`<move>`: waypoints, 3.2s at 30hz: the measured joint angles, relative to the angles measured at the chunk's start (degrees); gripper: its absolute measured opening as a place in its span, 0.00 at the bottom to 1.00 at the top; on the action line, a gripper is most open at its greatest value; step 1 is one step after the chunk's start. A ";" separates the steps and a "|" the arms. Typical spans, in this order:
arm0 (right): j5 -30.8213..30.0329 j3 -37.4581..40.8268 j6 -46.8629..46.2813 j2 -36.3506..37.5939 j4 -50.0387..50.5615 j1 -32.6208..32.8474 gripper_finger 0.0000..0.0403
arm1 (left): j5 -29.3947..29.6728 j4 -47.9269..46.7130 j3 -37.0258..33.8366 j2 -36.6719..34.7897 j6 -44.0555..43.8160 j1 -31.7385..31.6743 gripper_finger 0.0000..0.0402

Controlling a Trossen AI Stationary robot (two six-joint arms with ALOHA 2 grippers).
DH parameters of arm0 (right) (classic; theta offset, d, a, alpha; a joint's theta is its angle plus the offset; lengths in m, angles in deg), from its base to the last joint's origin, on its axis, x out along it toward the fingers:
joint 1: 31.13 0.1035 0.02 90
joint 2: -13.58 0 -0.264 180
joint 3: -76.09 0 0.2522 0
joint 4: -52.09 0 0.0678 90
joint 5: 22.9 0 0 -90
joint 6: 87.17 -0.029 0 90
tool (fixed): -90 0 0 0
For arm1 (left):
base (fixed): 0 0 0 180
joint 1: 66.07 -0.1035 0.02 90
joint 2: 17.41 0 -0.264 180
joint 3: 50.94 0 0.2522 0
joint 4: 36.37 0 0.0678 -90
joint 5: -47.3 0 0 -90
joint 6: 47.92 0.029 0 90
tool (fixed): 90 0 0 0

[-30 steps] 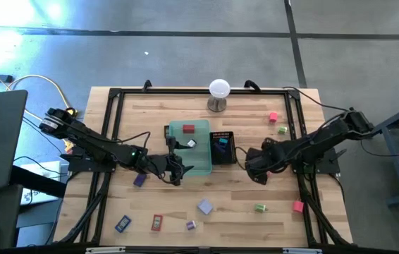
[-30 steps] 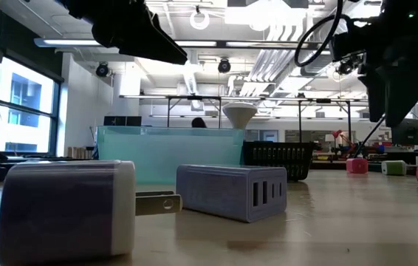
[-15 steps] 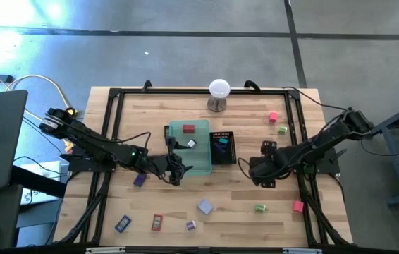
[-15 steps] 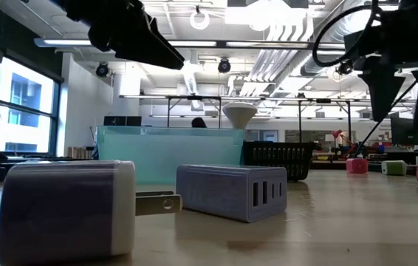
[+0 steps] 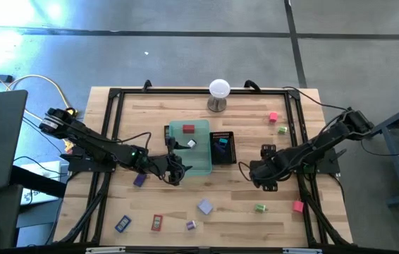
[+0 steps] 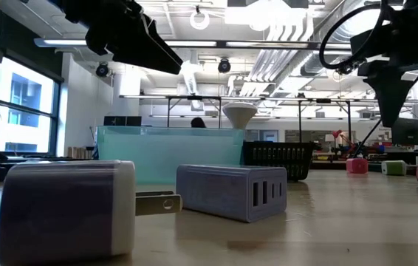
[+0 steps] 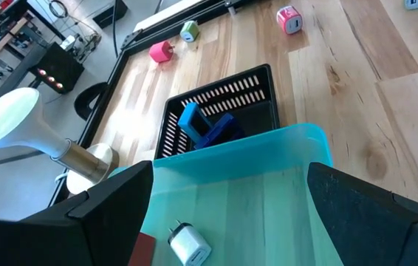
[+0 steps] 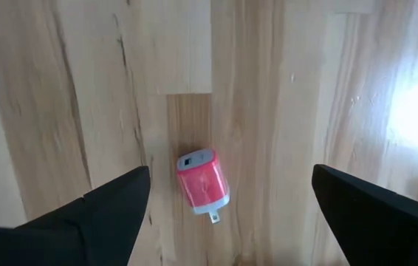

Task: Pick & Place Office items
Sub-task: Put the pink and white charger adapter into the blue bin

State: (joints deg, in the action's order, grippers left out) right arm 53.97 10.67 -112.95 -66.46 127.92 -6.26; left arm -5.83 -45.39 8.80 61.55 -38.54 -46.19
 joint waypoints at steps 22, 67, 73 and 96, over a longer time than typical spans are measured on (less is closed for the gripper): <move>3.82 12.04 0.02 -0.01 -12.21 -0.12 0.90 | 0.00 -0.07 0.00 0.00 -0.40 0.00 0.87; -10.62 11.82 -0.38 -0.12 -37.70 -3.37 0.30 | -0.01 -0.02 0.00 0.00 2.17 -0.40 0.87; -18.58 6.44 10.52 -0.10 -45.08 -2.39 0.36 | -0.60 0.37 0.00 0.00 0.19 -2.79 0.87; -39.46 3.48 39.72 -6.61 -65.91 -2.89 0.30 | -31.57 14.69 0.02 -0.04 -31.82 -17.44 0.87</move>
State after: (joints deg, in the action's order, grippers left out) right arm 14.51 14.14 -73.24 -73.08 62.01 -9.15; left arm -37.41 -30.71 8.82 61.51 -70.36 -63.63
